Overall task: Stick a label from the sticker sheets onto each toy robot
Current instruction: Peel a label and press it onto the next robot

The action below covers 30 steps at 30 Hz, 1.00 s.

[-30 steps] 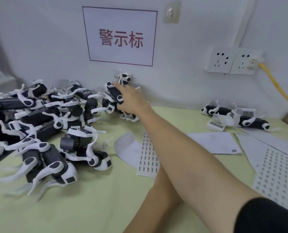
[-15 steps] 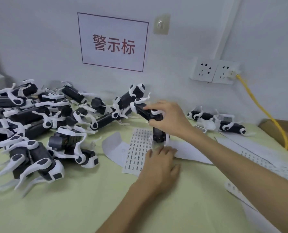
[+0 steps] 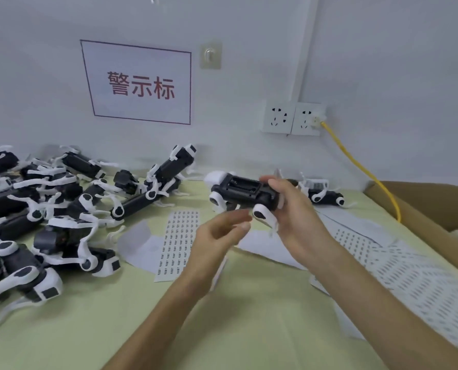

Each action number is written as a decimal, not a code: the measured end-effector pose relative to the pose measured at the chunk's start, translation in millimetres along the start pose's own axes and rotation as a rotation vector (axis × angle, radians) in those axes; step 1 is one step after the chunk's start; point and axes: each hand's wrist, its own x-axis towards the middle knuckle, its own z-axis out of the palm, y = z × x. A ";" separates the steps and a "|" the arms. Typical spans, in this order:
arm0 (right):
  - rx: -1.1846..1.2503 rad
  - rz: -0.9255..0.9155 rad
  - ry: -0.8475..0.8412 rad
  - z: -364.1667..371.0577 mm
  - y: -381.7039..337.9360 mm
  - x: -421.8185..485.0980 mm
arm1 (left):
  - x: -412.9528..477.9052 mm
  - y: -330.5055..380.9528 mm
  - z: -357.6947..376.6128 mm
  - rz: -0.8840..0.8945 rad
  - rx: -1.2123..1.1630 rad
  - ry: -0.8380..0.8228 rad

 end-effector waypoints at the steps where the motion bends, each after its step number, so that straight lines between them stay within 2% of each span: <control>1: 0.037 0.023 -0.022 -8.7 4.0 -9.0 | -0.3 3.9 2.7 -0.069 -0.199 -0.117; 2: 0.057 0.041 -0.042 -15.8 8.2 -17.0 | -1.5 7.6 6.0 -0.115 -0.315 -0.183; 5: 0.042 0.058 -0.089 -29.4 20.0 -34.0 | -4.7 7.4 14.8 -0.163 -0.388 -0.207; 9: -0.199 -0.004 -0.120 -32.0 30.6 -43.5 | -8.2 3.0 15.7 -0.202 -0.466 -0.195; 17: -0.584 -0.257 0.063 -32.6 36.9 -51.5 | -12.8 4.3 18.1 -0.195 -0.414 -0.193; 23: -0.428 -0.282 0.061 -26.3 38.0 -56.4 | -18.5 6.4 25.7 -0.153 -0.485 -0.249; 30: -0.406 -0.262 0.198 -27.9 38.0 -58.7 | -22.7 0.3 33.2 -0.113 -0.287 -0.214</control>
